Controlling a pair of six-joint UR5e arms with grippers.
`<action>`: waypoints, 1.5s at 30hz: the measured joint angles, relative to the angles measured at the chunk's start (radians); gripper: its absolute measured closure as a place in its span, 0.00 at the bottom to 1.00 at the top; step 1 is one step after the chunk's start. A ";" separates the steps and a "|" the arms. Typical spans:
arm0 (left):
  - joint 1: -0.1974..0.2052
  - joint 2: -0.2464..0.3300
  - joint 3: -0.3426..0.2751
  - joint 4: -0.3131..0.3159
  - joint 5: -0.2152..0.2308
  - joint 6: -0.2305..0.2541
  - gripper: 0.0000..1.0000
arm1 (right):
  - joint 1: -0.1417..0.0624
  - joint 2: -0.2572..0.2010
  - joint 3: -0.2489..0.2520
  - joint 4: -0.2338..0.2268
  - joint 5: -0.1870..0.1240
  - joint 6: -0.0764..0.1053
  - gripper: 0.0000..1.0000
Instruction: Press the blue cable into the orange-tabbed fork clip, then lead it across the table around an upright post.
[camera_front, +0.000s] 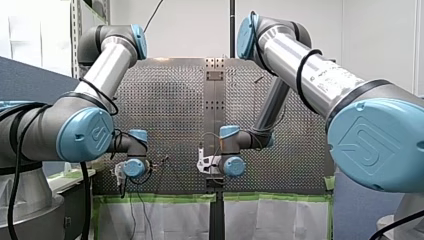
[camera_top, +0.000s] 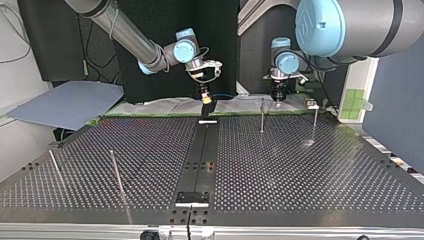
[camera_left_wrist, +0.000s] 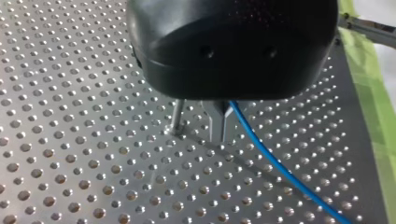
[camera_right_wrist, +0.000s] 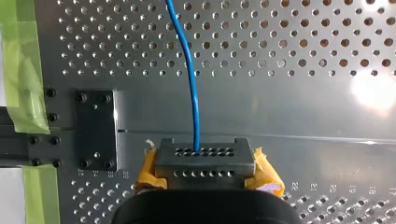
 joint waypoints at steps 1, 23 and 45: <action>0.000 0.000 0.004 0.000 0.000 -0.002 1.00 | -0.001 0.000 0.000 0.000 0.000 0.000 1.00; 0.002 -0.003 0.088 -0.094 -0.018 -0.014 1.00 | -0.079 0.002 -0.001 0.001 0.008 0.006 1.00; 0.023 -0.003 0.185 -0.180 0.003 -0.047 1.00 | -0.142 0.002 -0.035 0.009 0.004 0.008 1.00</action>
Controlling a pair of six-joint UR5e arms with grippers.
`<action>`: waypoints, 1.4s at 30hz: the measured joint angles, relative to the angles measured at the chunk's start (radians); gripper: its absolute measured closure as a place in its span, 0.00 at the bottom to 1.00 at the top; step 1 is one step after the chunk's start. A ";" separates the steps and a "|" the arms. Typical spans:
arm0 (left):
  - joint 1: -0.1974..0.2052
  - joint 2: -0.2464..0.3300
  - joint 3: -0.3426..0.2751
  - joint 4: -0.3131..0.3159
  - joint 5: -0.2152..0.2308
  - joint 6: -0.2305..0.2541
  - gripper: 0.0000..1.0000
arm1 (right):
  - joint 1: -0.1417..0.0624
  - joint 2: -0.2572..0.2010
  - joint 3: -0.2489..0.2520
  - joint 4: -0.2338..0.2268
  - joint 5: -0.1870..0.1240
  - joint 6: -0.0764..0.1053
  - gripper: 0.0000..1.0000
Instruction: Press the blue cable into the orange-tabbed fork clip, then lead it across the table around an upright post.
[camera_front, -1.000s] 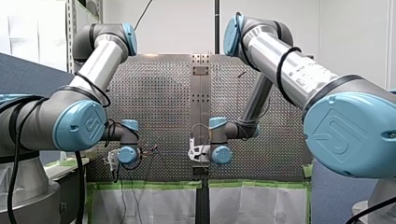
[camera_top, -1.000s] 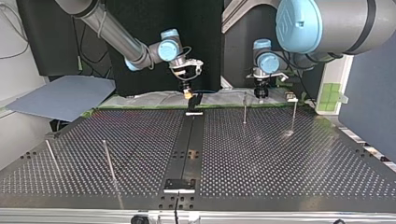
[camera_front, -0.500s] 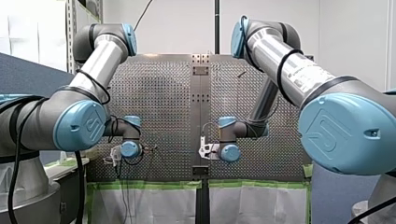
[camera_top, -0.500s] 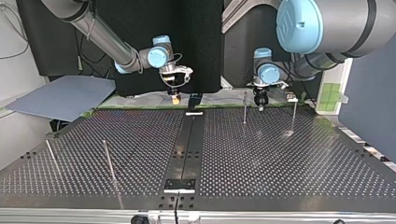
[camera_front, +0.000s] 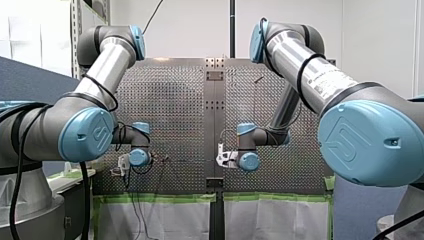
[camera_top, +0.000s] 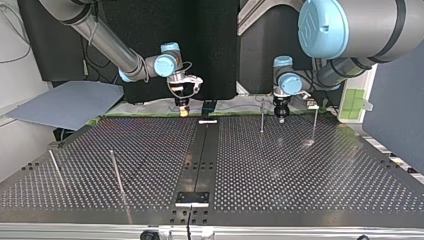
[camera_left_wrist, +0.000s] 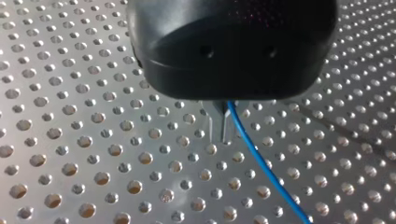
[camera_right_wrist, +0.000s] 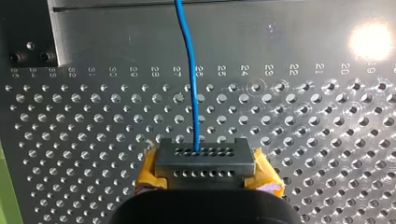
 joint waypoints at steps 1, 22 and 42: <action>-0.001 0.000 0.000 -0.001 0.007 -0.002 1.00 | 0.000 0.000 0.000 -0.001 0.000 0.000 1.00; 0.015 0.001 0.000 -0.102 0.048 0.109 0.07 | 0.000 0.000 0.000 0.012 -0.004 0.000 1.00; 0.026 0.023 -0.067 -0.235 0.160 0.017 0.00 | 0.000 0.001 0.000 0.034 -0.004 0.000 1.00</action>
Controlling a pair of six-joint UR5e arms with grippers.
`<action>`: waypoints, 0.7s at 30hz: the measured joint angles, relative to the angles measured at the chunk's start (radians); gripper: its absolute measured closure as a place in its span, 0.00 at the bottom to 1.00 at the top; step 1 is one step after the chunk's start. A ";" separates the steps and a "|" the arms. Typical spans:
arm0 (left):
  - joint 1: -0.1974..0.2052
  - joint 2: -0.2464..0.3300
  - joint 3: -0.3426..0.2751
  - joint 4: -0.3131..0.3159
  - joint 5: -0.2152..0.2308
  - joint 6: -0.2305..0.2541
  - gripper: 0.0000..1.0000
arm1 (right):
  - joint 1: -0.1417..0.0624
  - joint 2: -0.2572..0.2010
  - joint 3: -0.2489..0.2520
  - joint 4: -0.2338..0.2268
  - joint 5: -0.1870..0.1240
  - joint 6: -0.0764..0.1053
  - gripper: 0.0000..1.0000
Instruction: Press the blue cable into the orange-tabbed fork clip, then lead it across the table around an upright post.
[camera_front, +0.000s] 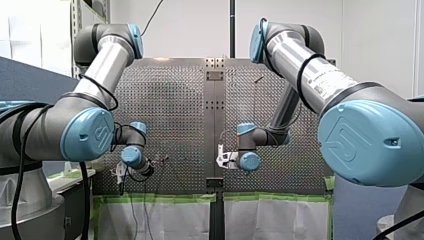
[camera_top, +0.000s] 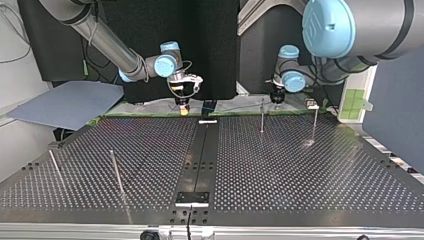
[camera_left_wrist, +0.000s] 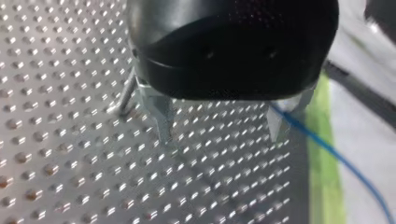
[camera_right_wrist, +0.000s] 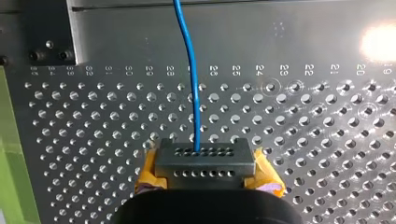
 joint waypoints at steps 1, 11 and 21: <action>0.000 0.005 -0.009 0.004 0.009 -0.001 0.00 | 0.000 0.000 0.000 0.001 0.000 0.000 1.00; 0.007 0.094 -0.110 0.046 0.054 -0.033 0.00 | 0.001 0.000 0.000 0.007 0.000 0.000 1.00; -0.011 0.187 -0.204 0.116 0.081 -0.050 0.00 | 0.002 0.000 0.000 0.008 -0.001 0.000 1.00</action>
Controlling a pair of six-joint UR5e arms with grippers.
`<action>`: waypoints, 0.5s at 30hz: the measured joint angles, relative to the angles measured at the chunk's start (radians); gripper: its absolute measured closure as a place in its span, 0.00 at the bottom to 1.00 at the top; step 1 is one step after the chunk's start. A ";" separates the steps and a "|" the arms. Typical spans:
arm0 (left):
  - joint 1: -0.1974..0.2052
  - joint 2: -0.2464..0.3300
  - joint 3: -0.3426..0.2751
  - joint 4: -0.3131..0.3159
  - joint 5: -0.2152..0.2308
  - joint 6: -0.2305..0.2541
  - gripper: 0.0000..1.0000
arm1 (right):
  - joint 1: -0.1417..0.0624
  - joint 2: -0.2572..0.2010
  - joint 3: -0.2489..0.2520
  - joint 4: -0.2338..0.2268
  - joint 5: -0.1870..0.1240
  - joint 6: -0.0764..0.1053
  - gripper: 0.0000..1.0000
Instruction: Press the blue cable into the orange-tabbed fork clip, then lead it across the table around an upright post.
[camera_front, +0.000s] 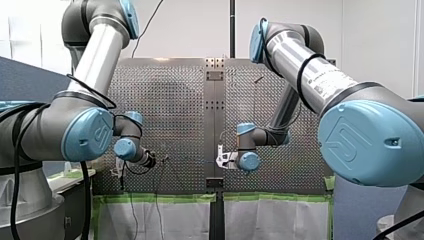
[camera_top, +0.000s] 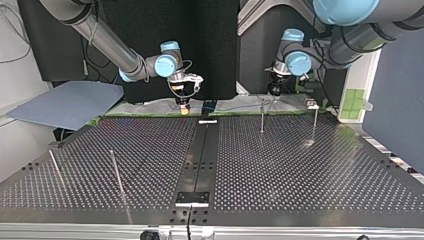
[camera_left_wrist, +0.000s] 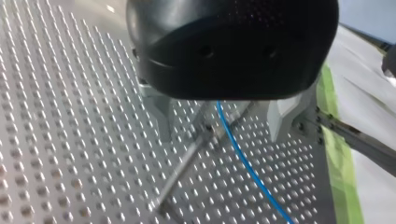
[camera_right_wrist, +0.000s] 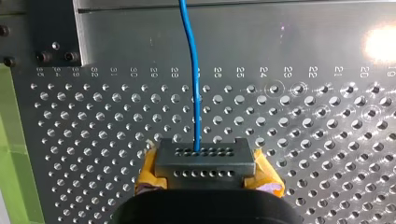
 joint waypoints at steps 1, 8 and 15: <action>-0.003 0.009 -0.009 0.007 0.000 0.002 0.00 | 0.000 0.000 0.000 0.000 0.000 0.000 1.00; -0.024 0.046 -0.074 0.060 -0.034 0.029 0.00 | 0.000 0.000 0.000 0.010 -0.002 0.000 1.00; -0.037 0.047 -0.088 0.077 -0.072 0.046 0.00 | -0.001 0.000 0.000 0.011 -0.001 0.001 1.00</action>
